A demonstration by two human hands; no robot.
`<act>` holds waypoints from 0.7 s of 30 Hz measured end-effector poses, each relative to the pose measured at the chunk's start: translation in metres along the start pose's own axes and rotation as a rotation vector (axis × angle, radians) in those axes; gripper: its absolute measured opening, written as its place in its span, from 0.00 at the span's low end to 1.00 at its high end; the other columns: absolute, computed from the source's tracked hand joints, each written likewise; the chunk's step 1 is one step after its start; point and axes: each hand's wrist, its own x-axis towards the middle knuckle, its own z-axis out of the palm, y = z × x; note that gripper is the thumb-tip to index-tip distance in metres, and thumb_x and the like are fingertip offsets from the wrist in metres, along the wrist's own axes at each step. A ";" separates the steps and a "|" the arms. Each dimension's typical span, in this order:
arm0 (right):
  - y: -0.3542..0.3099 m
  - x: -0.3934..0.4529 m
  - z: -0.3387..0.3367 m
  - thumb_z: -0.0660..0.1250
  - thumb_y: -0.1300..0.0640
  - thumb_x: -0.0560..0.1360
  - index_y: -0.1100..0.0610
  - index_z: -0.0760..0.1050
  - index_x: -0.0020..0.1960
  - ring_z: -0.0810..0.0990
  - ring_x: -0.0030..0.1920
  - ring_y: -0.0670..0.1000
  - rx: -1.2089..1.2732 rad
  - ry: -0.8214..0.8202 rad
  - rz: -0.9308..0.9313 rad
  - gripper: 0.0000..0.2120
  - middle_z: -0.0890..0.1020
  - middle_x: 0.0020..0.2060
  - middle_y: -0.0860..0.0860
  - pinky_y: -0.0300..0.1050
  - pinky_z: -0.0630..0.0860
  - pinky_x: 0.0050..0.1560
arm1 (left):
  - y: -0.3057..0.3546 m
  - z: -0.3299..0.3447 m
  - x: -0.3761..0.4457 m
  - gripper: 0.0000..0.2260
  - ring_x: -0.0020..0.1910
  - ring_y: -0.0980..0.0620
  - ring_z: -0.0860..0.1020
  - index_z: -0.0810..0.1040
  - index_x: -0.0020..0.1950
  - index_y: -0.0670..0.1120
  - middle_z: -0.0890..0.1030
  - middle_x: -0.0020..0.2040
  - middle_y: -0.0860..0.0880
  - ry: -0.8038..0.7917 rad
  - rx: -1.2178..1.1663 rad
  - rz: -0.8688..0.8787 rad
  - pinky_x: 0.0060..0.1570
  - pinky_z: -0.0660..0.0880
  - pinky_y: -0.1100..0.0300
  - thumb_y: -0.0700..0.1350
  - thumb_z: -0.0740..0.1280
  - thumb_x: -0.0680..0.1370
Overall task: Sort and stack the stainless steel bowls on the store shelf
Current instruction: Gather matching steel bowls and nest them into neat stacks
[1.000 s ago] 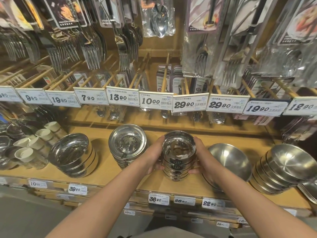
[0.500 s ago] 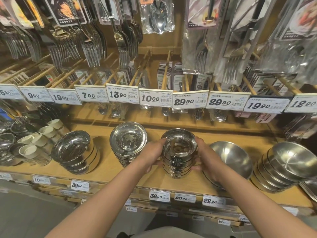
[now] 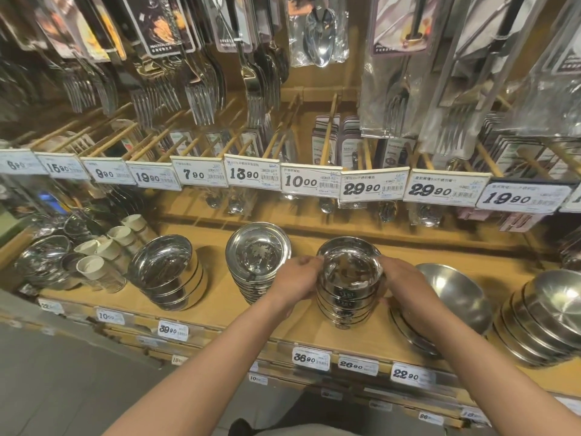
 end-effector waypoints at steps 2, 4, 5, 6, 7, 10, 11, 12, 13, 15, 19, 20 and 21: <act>-0.005 -0.008 -0.008 0.60 0.41 0.79 0.46 0.80 0.50 0.81 0.45 0.49 0.033 0.073 0.024 0.14 0.82 0.45 0.44 0.52 0.80 0.50 | 0.000 -0.013 -0.009 0.11 0.38 0.51 0.78 0.80 0.52 0.48 0.80 0.40 0.51 0.007 -0.021 0.001 0.40 0.79 0.59 0.54 0.63 0.81; -0.010 -0.015 -0.018 0.60 0.38 0.76 0.47 0.78 0.45 0.81 0.50 0.54 0.044 0.167 0.016 0.15 0.83 0.46 0.47 0.61 0.77 0.59 | -0.002 -0.034 -0.019 0.11 0.45 0.50 0.79 0.80 0.52 0.49 0.81 0.46 0.49 0.050 -0.014 0.006 0.51 0.82 0.52 0.55 0.64 0.81; -0.014 -0.021 -0.022 0.60 0.37 0.74 0.47 0.77 0.46 0.81 0.53 0.56 0.056 0.203 -0.005 0.16 0.83 0.47 0.48 0.64 0.76 0.61 | -0.005 -0.048 -0.024 0.12 0.49 0.50 0.80 0.81 0.54 0.49 0.82 0.50 0.49 0.079 -0.014 0.011 0.55 0.82 0.50 0.55 0.64 0.81; -0.019 -0.027 -0.024 0.60 0.35 0.71 0.47 0.77 0.45 0.80 0.54 0.56 0.077 0.230 -0.030 0.17 0.83 0.47 0.48 0.65 0.76 0.61 | -0.007 -0.062 -0.030 0.13 0.53 0.51 0.81 0.82 0.57 0.48 0.83 0.54 0.49 0.098 -0.029 0.008 0.54 0.82 0.51 0.55 0.65 0.81; -0.025 -0.034 -0.024 0.59 0.34 0.69 0.46 0.77 0.44 0.81 0.54 0.55 0.090 0.250 -0.049 0.18 0.83 0.47 0.47 0.65 0.77 0.60 | -0.010 -0.077 -0.037 0.14 0.54 0.51 0.81 0.81 0.59 0.47 0.83 0.56 0.49 0.108 -0.059 0.000 0.51 0.83 0.54 0.54 0.65 0.81; -0.043 -0.052 -0.009 0.58 0.34 0.67 0.40 0.81 0.46 0.81 0.53 0.51 0.119 0.250 -0.091 0.17 0.84 0.46 0.42 0.63 0.78 0.57 | -0.021 -0.123 -0.052 0.10 0.51 0.52 0.82 0.83 0.56 0.46 0.85 0.48 0.51 0.179 -0.147 -0.009 0.43 0.82 0.59 0.50 0.65 0.82; -0.050 -0.057 0.002 0.58 0.35 0.67 0.37 0.80 0.46 0.82 0.51 0.50 0.133 0.220 -0.113 0.16 0.84 0.44 0.42 0.60 0.79 0.54 | -0.026 -0.139 -0.055 0.09 0.50 0.52 0.82 0.83 0.54 0.46 0.84 0.47 0.51 0.213 -0.181 -0.015 0.43 0.81 0.59 0.48 0.66 0.82; -0.054 -0.059 0.016 0.58 0.36 0.67 0.36 0.81 0.46 0.82 0.49 0.49 0.147 0.177 -0.131 0.15 0.84 0.42 0.42 0.57 0.79 0.50 | -0.030 -0.154 -0.057 0.08 0.49 0.51 0.81 0.83 0.53 0.46 0.83 0.47 0.50 0.242 -0.210 -0.023 0.44 0.81 0.57 0.47 0.65 0.82; -0.057 -0.062 0.032 0.59 0.38 0.69 0.38 0.81 0.46 0.83 0.47 0.49 0.156 0.125 -0.140 0.14 0.84 0.41 0.43 0.53 0.80 0.45 | -0.035 -0.169 -0.058 0.09 0.49 0.50 0.80 0.83 0.54 0.45 0.82 0.48 0.48 0.270 -0.229 -0.028 0.45 0.81 0.55 0.46 0.65 0.82; -0.063 -0.065 0.068 0.60 0.43 0.74 0.44 0.82 0.46 0.83 0.44 0.48 0.125 0.003 -0.137 0.12 0.84 0.41 0.44 0.42 0.80 0.37 | -0.044 -0.198 -0.058 0.09 0.49 0.48 0.81 0.83 0.54 0.43 0.82 0.47 0.46 0.329 -0.253 -0.031 0.48 0.82 0.51 0.45 0.65 0.82; -0.067 -0.065 0.149 0.62 0.52 0.81 0.44 0.81 0.45 0.83 0.46 0.46 0.152 -0.129 -0.053 0.11 0.84 0.45 0.46 0.43 0.82 0.39 | -0.066 -0.260 -0.051 0.10 0.45 0.47 0.81 0.81 0.59 0.40 0.81 0.47 0.43 0.397 -0.270 -0.036 0.47 0.81 0.51 0.43 0.64 0.82; -0.068 -0.064 0.170 0.62 0.55 0.81 0.45 0.81 0.45 0.83 0.47 0.48 0.161 -0.147 -0.008 0.12 0.84 0.46 0.48 0.47 0.83 0.42 | -0.072 -0.276 -0.047 0.11 0.44 0.48 0.80 0.80 0.59 0.39 0.80 0.47 0.43 0.398 -0.267 -0.036 0.45 0.81 0.53 0.44 0.64 0.82; -0.069 -0.063 0.191 0.62 0.56 0.82 0.46 0.81 0.46 0.83 0.47 0.49 0.163 -0.164 0.027 0.12 0.84 0.45 0.49 0.48 0.83 0.42 | -0.079 -0.291 -0.044 0.11 0.42 0.50 0.80 0.80 0.59 0.38 0.79 0.46 0.44 0.390 -0.265 -0.035 0.41 0.81 0.56 0.44 0.64 0.82</act>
